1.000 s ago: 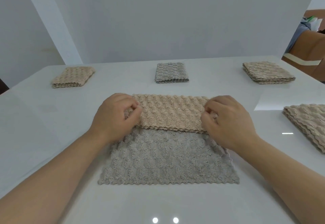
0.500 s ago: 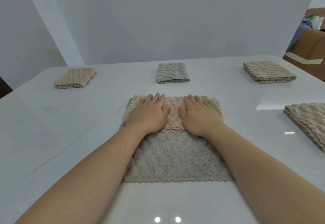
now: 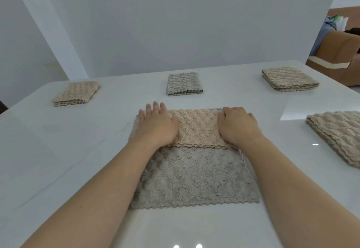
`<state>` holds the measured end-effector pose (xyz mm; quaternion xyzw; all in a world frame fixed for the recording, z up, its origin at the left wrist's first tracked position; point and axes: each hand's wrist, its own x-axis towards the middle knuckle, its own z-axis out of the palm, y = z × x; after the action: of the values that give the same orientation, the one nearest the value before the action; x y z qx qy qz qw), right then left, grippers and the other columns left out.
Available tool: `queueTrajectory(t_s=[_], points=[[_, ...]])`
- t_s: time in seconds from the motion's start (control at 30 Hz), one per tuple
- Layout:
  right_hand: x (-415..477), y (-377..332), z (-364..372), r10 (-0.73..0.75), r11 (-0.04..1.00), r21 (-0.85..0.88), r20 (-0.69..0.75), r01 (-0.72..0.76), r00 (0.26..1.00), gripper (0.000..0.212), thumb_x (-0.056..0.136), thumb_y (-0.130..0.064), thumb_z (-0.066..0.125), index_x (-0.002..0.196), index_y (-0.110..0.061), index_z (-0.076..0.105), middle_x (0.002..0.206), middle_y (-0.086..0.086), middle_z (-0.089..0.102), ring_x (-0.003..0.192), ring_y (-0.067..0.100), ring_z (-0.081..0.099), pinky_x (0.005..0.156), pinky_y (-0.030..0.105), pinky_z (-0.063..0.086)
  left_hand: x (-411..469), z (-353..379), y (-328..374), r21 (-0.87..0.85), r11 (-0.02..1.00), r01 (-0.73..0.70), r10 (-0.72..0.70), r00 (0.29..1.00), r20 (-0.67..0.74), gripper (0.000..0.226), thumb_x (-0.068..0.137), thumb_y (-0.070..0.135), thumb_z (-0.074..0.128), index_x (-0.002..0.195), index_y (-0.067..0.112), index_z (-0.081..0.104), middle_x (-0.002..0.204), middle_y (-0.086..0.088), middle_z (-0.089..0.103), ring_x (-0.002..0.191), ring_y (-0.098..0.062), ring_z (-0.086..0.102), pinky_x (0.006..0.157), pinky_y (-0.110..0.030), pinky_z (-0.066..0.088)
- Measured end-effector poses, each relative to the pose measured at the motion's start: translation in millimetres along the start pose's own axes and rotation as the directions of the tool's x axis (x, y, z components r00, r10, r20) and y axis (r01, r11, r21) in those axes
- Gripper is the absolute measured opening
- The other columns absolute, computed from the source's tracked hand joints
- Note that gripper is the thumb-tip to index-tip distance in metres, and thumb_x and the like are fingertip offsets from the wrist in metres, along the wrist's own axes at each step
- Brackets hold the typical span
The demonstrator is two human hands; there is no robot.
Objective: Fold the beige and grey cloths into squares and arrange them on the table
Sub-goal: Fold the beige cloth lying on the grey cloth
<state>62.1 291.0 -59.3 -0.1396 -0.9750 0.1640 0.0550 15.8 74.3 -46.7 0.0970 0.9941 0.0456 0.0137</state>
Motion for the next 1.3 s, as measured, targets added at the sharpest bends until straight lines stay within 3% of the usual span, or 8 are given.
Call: queueTrajectory(t_s=[0.13, 0.23, 0.4, 0.5, 0.73, 0.87, 1.07, 1.3], points=[[3.9, 0.6, -13.8, 0.067, 0.991, 0.115, -0.033, -0.063, 0.997, 0.045, 0.096, -0.03, 0.044, 0.134, -0.013, 0.058, 0.134, 0.018, 0.051, 0.128, 0.037, 0.044, 0.106, 0.044, 0.038, -6.2, -7.1, 38.4, -0.019, 0.962, -0.273, 0.273, 0.962, -0.011, 0.075, 0.104, 0.059, 0.013, 0.162, 0.013, -0.001, 0.168, -0.006, -0.01, 0.155, -0.026, -0.01, 0.127, -0.048, 0.0], [7.1, 2.3, -14.5, 0.058, 0.987, 0.154, -0.061, -0.048, 0.996, 0.047, 0.082, -0.041, 0.042, 0.118, -0.022, 0.067, 0.12, 0.013, 0.058, 0.121, 0.034, 0.045, 0.102, 0.042, 0.037, -4.4, 7.6, 42.8, -0.059, 0.955, -0.292, 0.292, 0.956, -0.011, 0.085, 0.099, 0.069, 0.009, 0.162, 0.013, 0.0, 0.169, -0.005, -0.007, 0.156, -0.022, -0.008, 0.127, -0.047, 0.002], [7.5, 3.0, -17.9, 0.025, 0.926, 0.376, -0.142, 0.031, 0.99, 0.012, 0.089, -0.03, 0.052, 0.096, -0.022, 0.057, 0.095, 0.004, 0.062, 0.097, 0.028, 0.057, 0.078, 0.038, 0.048, -4.0, 23.9, 38.0, -0.006, 0.962, -0.273, 0.273, 0.962, 0.007, 0.096, 0.09, 0.077, -0.004, 0.162, 0.014, 0.0, 0.17, -0.005, -0.004, 0.156, -0.021, -0.006, 0.127, -0.044, 0.001], [2.1, -1.9, -22.2, 0.018, 0.864, 0.503, -0.101, 0.035, 0.995, 0.018, 0.096, -0.032, 0.051, 0.11, -0.022, 0.048, 0.09, 0.005, 0.065, 0.079, 0.024, 0.062, 0.061, 0.034, 0.043, -4.4, 23.3, 38.4, -0.01, 0.961, -0.275, 0.276, 0.961, 0.008, 0.099, 0.088, 0.079, -0.007, 0.162, 0.014, 0.0, 0.17, -0.005, -0.005, 0.156, -0.02, -0.006, 0.127, -0.044, 0.0], [-7.2, -2.8, -26.3, -0.012, 0.882, 0.471, 0.025, -0.001, 1.0, 0.059, 0.093, -0.027, 0.054, 0.147, -0.028, 0.029, 0.097, 0.009, 0.066, 0.083, 0.022, 0.063, 0.064, 0.032, 0.042, -4.8, 19.6, 35.4, -0.079, 0.952, -0.295, 0.3, 0.953, 0.052, 0.122, 0.07, 0.093, -0.011, 0.162, 0.013, -0.003, 0.169, -0.006, -0.009, 0.156, -0.021, -0.01, 0.127, -0.046, -0.001], [-8.3, -14.5, -35.9, 0.0, 0.828, 0.56, -0.039, 0.022, 0.999, 0.057, 0.096, -0.02, 0.049, 0.149, -0.03, 0.029, 0.08, 0.004, 0.062, 0.061, 0.016, 0.057, 0.05, 0.027, 0.037, -1.6, 15.5, 27.6, -0.13, 0.926, -0.355, 0.37, 0.921, 0.121, 0.143, 0.053, 0.106, 0.006, 0.161, 0.014, -0.01, 0.168, -0.005, -0.016, 0.155, -0.021, -0.016, 0.126, -0.047, -0.005], [0.5, -47.7, -57.0, -0.068, 0.804, 0.587, -0.063, 0.092, 0.996, 0.058, 0.096, -0.015, 0.052, 0.148, -0.029, 0.031, 0.084, -0.006, 0.054, 0.062, 0.015, 0.057, 0.051, 0.026, 0.039, -1.5, 15.6, 26.8, -0.124, 0.914, -0.386, 0.402, 0.903, 0.15, 0.154, 0.046, 0.107, 0.035, 0.16, 0.015, -0.015, 0.168, -0.002, -0.019, 0.153, -0.02, -0.021, 0.125, -0.048, -0.008], [11.4, -93.6, -63.3, -0.215, 0.87, 0.447, -0.041, 0.21, 0.976, 0.058, 0.093, -0.009, 0.051, 0.147, -0.02, 0.036, 0.083, -0.004, 0.053, 0.069, 0.01, 0.054, 0.053, 0.028, 0.039, 2.2, 17.1, 25.6, -0.26, 0.88, -0.397, 0.436, 0.893, 0.112, 0.139, 0.05, 0.096, 0.063, 0.158, 0.043, -0.008, 0.17, 0.009, -0.007, 0.155, -0.02, -0.014, 0.125, -0.049, -0.007]])
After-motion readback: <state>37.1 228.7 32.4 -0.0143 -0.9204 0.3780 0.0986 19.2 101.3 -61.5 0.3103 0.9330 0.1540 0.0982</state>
